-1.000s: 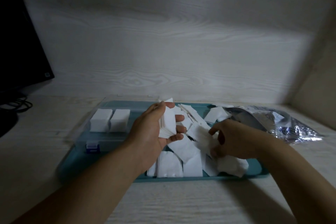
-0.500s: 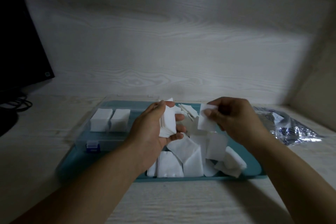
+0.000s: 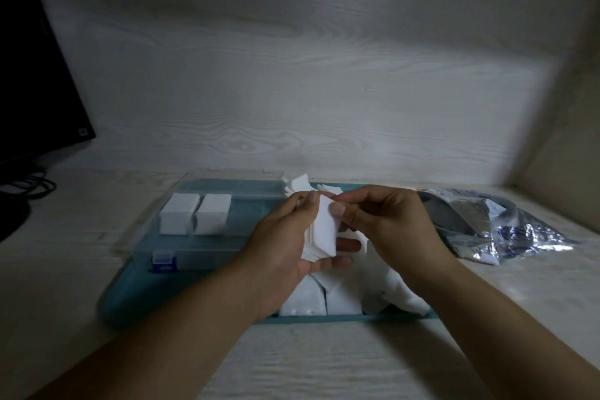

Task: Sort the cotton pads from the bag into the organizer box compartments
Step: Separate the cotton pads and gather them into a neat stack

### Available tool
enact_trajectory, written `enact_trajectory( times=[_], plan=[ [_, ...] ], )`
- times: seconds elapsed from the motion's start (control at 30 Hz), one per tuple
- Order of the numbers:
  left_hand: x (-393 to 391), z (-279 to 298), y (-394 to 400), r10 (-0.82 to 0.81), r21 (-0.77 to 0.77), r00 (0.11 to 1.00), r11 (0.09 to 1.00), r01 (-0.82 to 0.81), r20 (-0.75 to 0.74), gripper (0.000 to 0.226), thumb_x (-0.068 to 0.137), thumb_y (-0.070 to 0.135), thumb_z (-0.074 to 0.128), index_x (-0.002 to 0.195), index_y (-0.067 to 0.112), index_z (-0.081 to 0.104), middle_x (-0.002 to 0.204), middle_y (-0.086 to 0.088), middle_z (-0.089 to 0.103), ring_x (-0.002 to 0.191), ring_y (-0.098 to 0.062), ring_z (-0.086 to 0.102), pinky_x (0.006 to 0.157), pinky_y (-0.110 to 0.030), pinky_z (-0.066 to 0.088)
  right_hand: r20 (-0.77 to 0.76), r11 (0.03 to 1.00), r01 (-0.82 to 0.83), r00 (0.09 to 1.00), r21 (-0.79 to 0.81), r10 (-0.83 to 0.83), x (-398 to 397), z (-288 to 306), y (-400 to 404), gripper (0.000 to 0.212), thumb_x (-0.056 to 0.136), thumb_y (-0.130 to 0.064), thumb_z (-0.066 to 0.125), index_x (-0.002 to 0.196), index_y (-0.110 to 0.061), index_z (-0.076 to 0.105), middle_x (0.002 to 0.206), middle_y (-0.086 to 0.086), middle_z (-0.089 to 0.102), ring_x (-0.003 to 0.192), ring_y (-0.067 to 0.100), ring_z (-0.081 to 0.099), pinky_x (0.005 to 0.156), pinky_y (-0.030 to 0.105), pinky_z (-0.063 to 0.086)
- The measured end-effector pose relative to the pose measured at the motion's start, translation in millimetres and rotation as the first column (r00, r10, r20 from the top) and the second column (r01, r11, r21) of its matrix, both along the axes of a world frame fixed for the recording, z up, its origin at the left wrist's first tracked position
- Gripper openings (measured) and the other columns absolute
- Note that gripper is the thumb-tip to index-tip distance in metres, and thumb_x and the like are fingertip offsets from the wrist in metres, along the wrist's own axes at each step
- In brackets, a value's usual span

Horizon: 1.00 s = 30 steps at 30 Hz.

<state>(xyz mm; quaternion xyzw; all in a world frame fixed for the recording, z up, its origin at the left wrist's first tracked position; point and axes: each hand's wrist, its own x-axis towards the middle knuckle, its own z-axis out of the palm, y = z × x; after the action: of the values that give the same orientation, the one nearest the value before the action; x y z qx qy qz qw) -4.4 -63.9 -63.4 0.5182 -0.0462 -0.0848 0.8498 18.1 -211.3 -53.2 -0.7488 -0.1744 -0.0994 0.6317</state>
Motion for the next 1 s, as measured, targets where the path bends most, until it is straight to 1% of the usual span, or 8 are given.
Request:
enact_trajectory(
  times=[0.17, 0.27, 0.4, 0.47, 0.63, 0.7, 0.8, 1.0],
  plan=[
    [2, 1, 1, 0.014, 0.000, 1.000, 1.000, -0.014, 0.008, 0.028, 0.105, 0.024, 0.040, 0.115, 0.012, 0.064, 0.088, -0.019, 0.072, 0.063, -0.027, 0.066, 0.056, -0.032, 0.057, 0.183, 0.946, 0.186, 0.973, -0.264, -0.141, 8, -1, -10, 0.010, 0.087, -0.020, 0.071, 0.083, -0.027, 0.075, 0.076, -0.010, 0.072, 0.071, 0.010, 0.063, 0.063, 0.015, 0.049],
    [4, 3, 4, 0.066, -0.005, 0.998, 0.998, -0.066, 0.004, 0.027, 0.106, 0.024, 0.039, 0.102, 0.014, 0.064, 0.084, -0.019, 0.070, 0.061, -0.026, 0.064, 0.055, -0.031, 0.055, 0.338, 0.776, 0.384, 0.912, -0.501, -0.233, 16, 10, -34, 0.012, 0.090, -0.026, 0.066, 0.079, -0.029, 0.069, 0.072, -0.017, 0.065, 0.064, -0.003, 0.058, 0.056, 0.009, 0.041],
    [6, 3, 6, 0.120, -0.007, 0.993, 0.993, -0.120, -0.015, 0.027, 0.106, 0.025, 0.039, 0.098, 0.015, 0.064, 0.088, -0.019, 0.070, 0.061, -0.026, 0.065, 0.053, -0.032, 0.054, -0.095, 0.482, 0.000, 0.980, -0.876, -0.173, 21, 17, -57, 0.011, 0.088, -0.042, 0.066, 0.091, -0.032, 0.068, 0.088, -0.011, 0.068, 0.079, 0.000, 0.063, 0.076, 0.019, 0.053],
    [7, 2, 6, 0.127, 0.000, 0.992, 0.992, -0.127, -0.017, 0.028, 0.106, 0.025, 0.040, 0.099, 0.015, 0.064, 0.091, -0.019, 0.070, 0.061, -0.025, 0.066, 0.053, -0.032, 0.054, -0.215, 0.458, -0.128, 0.966, -0.880, -0.142, 23, 12, -56, 0.019, 0.088, -0.044, 0.064, 0.100, -0.029, 0.067, 0.095, -0.009, 0.069, 0.082, 0.006, 0.066, 0.080, 0.026, 0.057],
    [5, 4, 6, 0.133, 0.000, 0.991, 0.991, -0.133, -0.007, 0.027, 0.106, 0.025, 0.040, 0.100, 0.014, 0.064, 0.088, -0.019, 0.071, 0.060, -0.025, 0.066, 0.053, -0.032, 0.055, -0.075, 0.679, 0.017, 0.992, -0.734, -0.106, 18, 20, -51, 0.022, 0.093, -0.042, 0.058, 0.089, -0.023, 0.069, 0.075, -0.009, 0.071, 0.058, -0.002, 0.061, 0.051, 0.008, 0.045],
    [5, 3, 7, 0.134, 0.001, 0.991, 0.991, -0.134, -0.008, 0.027, 0.106, 0.025, 0.040, 0.099, 0.013, 0.064, 0.089, -0.020, 0.070, 0.060, -0.025, 0.066, 0.053, -0.032, 0.055, -0.174, 0.604, -0.111, 0.984, -0.790, -0.047, 17, 23, -55, 0.006, 0.088, -0.039, 0.066, 0.092, -0.034, 0.066, 0.077, -0.017, 0.070, 0.065, -0.007, 0.063, 0.059, 0.009, 0.047],
    [6, 3, 5, 0.142, 0.005, 0.990, 0.990, -0.142, -0.010, 0.027, 0.106, 0.025, 0.040, 0.100, 0.013, 0.064, 0.091, -0.021, 0.070, 0.060, -0.026, 0.066, 0.053, -0.032, 0.054, -0.340, 0.412, -0.297, 0.940, -0.862, -0.034, 17, 20, -59, 0.023, 0.082, -0.044, 0.071, 0.103, -0.040, 0.063, 0.096, -0.018, 0.065, 0.085, 0.000, 0.064, 0.079, 0.020, 0.051],
    [4, 4, 6, 0.135, 0.013, 0.991, 0.991, -0.135, 0.009, 0.027, 0.106, 0.024, 0.039, 0.102, 0.012, 0.063, 0.091, -0.021, 0.070, 0.062, -0.026, 0.066, 0.053, -0.032, 0.055, -0.360, 0.448, -0.341, 0.932, -0.826, 0.046, 12, 18, -51, 0.038, 0.070, -0.048, 0.081, 0.103, -0.038, 0.064, 0.092, -0.015, 0.068, 0.085, 0.001, 0.063, 0.080, 0.022, 0.050]
  ],
)
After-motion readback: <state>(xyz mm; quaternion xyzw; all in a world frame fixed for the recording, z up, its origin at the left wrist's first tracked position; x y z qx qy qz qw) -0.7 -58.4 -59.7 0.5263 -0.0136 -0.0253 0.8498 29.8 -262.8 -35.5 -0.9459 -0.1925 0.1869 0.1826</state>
